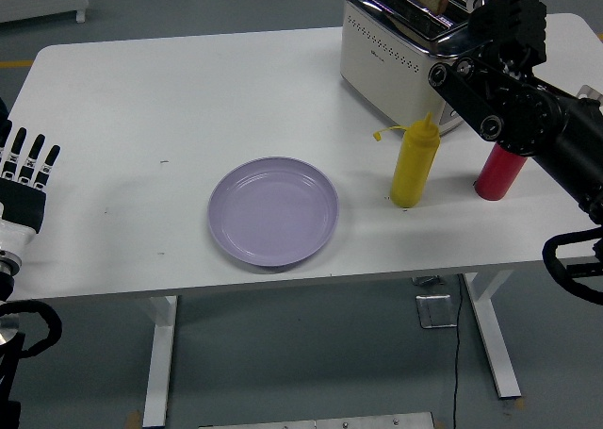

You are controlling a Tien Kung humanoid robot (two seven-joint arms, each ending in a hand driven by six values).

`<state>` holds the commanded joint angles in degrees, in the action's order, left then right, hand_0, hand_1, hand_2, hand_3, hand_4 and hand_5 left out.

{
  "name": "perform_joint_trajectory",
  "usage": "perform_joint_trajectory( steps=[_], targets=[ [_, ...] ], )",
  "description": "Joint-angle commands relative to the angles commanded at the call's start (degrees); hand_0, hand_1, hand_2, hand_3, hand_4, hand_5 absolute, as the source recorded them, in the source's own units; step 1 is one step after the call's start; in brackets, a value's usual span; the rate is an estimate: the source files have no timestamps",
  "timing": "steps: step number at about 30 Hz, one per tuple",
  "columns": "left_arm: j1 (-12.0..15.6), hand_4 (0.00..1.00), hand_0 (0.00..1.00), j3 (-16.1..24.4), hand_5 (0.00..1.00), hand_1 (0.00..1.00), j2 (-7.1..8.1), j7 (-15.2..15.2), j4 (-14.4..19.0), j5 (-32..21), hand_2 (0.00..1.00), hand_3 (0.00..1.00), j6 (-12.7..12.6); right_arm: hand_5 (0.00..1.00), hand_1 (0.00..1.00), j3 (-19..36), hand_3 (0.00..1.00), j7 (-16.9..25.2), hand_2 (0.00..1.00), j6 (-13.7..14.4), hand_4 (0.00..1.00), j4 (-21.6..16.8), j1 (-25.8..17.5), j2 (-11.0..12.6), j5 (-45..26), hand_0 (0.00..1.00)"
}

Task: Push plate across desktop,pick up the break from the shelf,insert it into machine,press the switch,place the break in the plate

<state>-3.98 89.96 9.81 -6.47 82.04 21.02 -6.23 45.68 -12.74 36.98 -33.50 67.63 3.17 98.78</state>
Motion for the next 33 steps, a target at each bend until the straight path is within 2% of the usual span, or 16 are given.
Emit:
perform_joint_trajectory(
  steps=[13,33],
  targets=[
    [-0.15,0.611,0.817,-0.54,0.998,0.87,0.01,-0.56,0.08,-0.14,0.938,0.803,-0.29,0.002,0.343,-0.38,0.482,0.61,0.437,0.0,0.154,2.81,-0.11,-0.57,0.52,0.323],
    [-0.26,0.61,0.818,-0.75,0.998,0.87,0.11,-1.35,0.03,-0.37,0.94,0.803,-0.74,0.002,0.352,-1.41,0.492,-0.68,0.445,0.0,0.156,4.33,-0.39,-1.03,0.97,0.337]
  ],
)
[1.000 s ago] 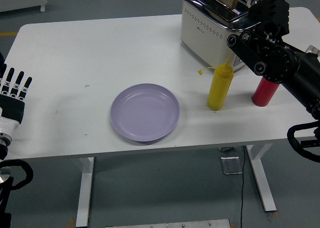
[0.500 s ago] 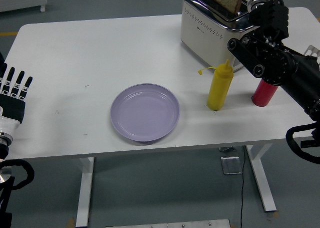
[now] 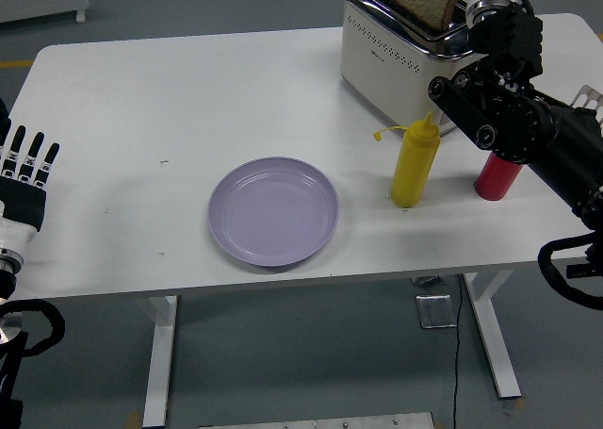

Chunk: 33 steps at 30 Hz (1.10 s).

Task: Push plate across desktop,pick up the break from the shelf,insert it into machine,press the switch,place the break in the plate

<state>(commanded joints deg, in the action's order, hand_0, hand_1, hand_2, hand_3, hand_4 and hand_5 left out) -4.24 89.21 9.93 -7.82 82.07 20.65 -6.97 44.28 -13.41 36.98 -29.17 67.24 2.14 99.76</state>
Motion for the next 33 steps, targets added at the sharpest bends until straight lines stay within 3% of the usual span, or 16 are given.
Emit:
perform_joint_trajectory(
  steps=[7,8,13,14,19,20,25,26,31,32,33],
  targets=[
    [0.05,0.61,0.817,-0.04,0.998,0.87,-0.03,-0.23,-0.04,-0.09,0.94,0.803,-0.15,0.002,0.384,-0.7,0.51,-1.59,0.47,-1.74,0.196,0.0,-0.17,0.1,1.33,0.334],
    [0.06,0.61,0.817,-0.06,0.998,0.87,-0.04,-0.28,-0.04,-0.11,0.94,0.803,-0.17,0.075,0.477,-0.82,0.569,-1.81,0.553,-2.26,0.41,-0.03,-0.21,0.13,1.48,0.39],
    [0.17,0.61,0.817,-0.14,0.998,0.87,-0.06,-0.38,-0.05,-0.13,0.94,0.803,-0.23,0.075,0.477,-1.04,0.569,-2.42,0.553,-3.8,0.41,-0.25,-0.45,0.24,2.5,0.39],
    [0.21,0.611,0.818,-0.18,0.998,0.87,-0.05,-0.41,-0.05,-0.14,0.94,0.803,-0.25,0.108,0.609,-1.09,0.723,-2.45,0.683,-3.9,0.498,-0.32,-0.5,0.31,2.71,0.537],
    [0.29,0.611,0.818,-0.32,0.998,0.87,0.01,-0.46,-0.08,-0.16,0.94,0.803,-0.29,0.108,0.609,-1.02,0.723,-2.54,0.683,-4.63,0.498,-0.49,-0.59,0.48,3.55,0.537],
    [0.33,0.611,0.818,-0.36,0.998,0.87,0.02,-0.48,-0.08,-0.17,0.94,0.803,-0.3,0.13,0.704,-1.06,0.836,-2.5,0.806,-4.93,0.586,-0.58,-0.64,0.56,3.59,0.649],
    [0.55,0.611,0.818,-0.42,0.998,0.87,0.02,-0.56,-0.15,-0.14,0.94,0.803,-0.36,0.13,0.704,-1.3,0.836,-1.98,0.806,-6.13,0.586,-0.92,-0.86,0.94,3.62,0.649],
    [0.58,0.611,0.818,-0.4,0.998,0.87,0.02,-0.57,-0.16,-0.14,0.941,0.803,-0.37,0.23,0.823,-1.3,0.978,-1.86,0.927,-6.36,0.726,-0.97,-0.86,1.02,3.62,0.795],
    [0.57,0.611,0.818,-0.11,0.998,0.87,0.01,-0.61,-0.12,-0.14,0.941,0.803,-0.37,0.23,0.823,-1.01,0.978,-0.83,0.927,-7.18,0.726,-1.3,-0.71,1.46,3.27,0.795],
    [0.56,0.611,0.818,-0.04,0.998,0.87,0.01,-0.62,-0.11,-0.15,0.94,0.803,-0.38,0.316,0.861,-0.99,0.998,-0.6,0.976,-7.23,0.792,-1.44,-0.68,1.6,3.13,0.857],
    [0.56,0.611,0.818,0.03,0.998,0.87,0.01,-0.65,-0.1,-0.15,0.94,0.803,-0.39,0.316,0.861,-0.98,0.998,-0.28,0.976,-7.28,0.792,-1.65,-0.64,1.8,2.92,0.857]
  ],
)
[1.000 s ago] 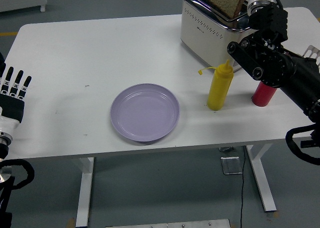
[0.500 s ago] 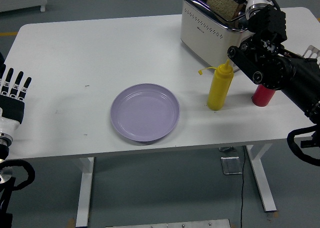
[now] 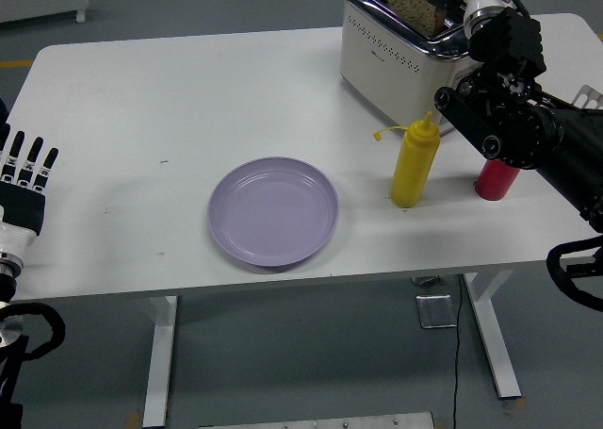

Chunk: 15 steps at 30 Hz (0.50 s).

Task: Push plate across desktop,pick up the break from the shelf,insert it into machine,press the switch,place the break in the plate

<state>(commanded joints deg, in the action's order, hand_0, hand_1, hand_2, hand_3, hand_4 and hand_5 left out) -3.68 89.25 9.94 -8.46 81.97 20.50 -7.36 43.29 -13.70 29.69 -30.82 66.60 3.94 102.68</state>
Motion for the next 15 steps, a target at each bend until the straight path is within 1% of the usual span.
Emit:
perform_joint_trajectory(
  steps=[4,5,8,10,11,15],
  targets=[
    [0.01,0.611,0.818,0.06,0.998,0.87,0.03,-0.02,0.03,-0.02,0.94,0.803,0.01,0.316,0.861,0.07,0.998,0.86,0.976,-0.11,0.792,-0.93,0.12,0.85,-0.78,0.857],
    [0.02,0.611,0.817,0.09,0.998,0.87,0.02,-0.04,0.04,-0.04,0.94,0.803,0.0,0.307,0.879,0.09,0.998,1.07,0.983,-0.06,0.772,-1.35,0.11,1.23,-1.16,0.871],
    [-0.01,0.611,0.817,0.15,0.998,0.87,0.02,-0.06,0.04,-0.05,0.94,0.803,-0.01,0.307,0.879,0.05,0.998,1.27,0.983,0.09,0.772,-2.55,0.2,2.2,-1.93,0.871],
    [-0.04,0.611,0.817,0.12,0.998,0.87,0.09,-0.07,0.06,-0.04,0.94,0.803,0.0,0.307,0.879,-0.19,0.998,1.33,0.983,0.45,0.772,-3.97,0.28,3.24,-2.63,0.871],
    [-0.05,0.611,0.817,0.09,0.998,0.87,0.13,-0.08,0.08,-0.03,0.941,0.803,0.02,0.329,0.882,-0.34,0.993,1.38,0.971,0.69,0.749,-4.7,0.28,3.74,-3.11,0.874],
    [-0.06,0.611,0.817,-0.06,0.998,0.87,0.21,-0.1,0.11,-0.02,0.941,0.803,0.05,0.329,0.882,-0.78,0.993,1.94,0.971,1.56,0.749,-8.1,0.04,5.75,-6.07,0.874]
  ],
)
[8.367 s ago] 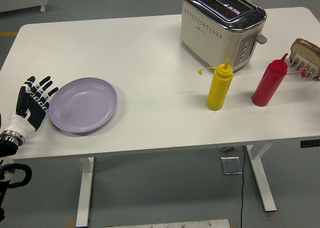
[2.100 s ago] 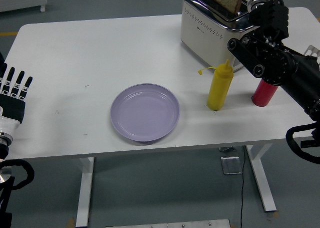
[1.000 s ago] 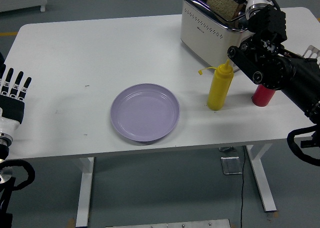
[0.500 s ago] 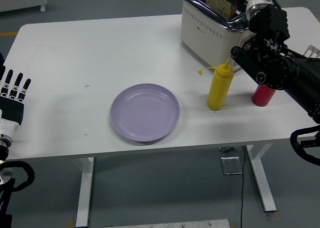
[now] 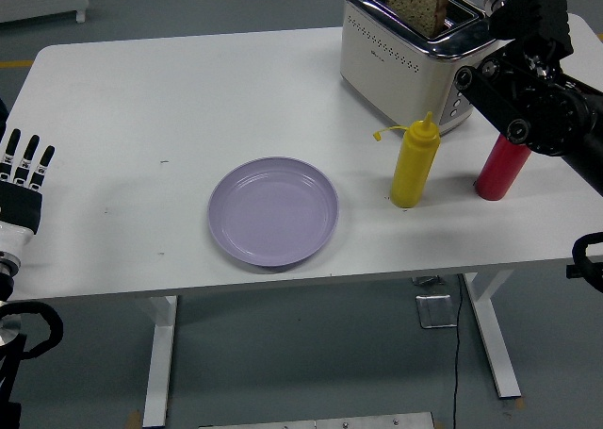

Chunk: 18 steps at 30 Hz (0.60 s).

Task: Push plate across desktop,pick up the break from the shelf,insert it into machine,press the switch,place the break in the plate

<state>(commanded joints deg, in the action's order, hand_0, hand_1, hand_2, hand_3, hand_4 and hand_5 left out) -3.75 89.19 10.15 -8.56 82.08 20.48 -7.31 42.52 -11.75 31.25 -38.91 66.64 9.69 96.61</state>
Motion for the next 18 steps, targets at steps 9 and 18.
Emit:
perform_joint_trajectory(
  steps=[9,18],
  targets=[
    [0.08,0.612,0.817,0.16,0.998,0.871,0.01,0.04,0.05,-0.02,0.94,0.803,0.06,0.352,0.85,-0.35,0.886,2.01,0.894,-0.91,0.654,-9.08,-1.23,4.31,-7.53,0.861],
    [0.03,0.612,0.817,0.88,0.998,0.87,0.09,0.13,0.3,-0.09,0.941,0.803,0.22,0.316,0.82,1.31,0.812,4.93,0.837,-7.17,0.555,-17.75,-2.82,8.89,-18.3,0.841]
  ],
)
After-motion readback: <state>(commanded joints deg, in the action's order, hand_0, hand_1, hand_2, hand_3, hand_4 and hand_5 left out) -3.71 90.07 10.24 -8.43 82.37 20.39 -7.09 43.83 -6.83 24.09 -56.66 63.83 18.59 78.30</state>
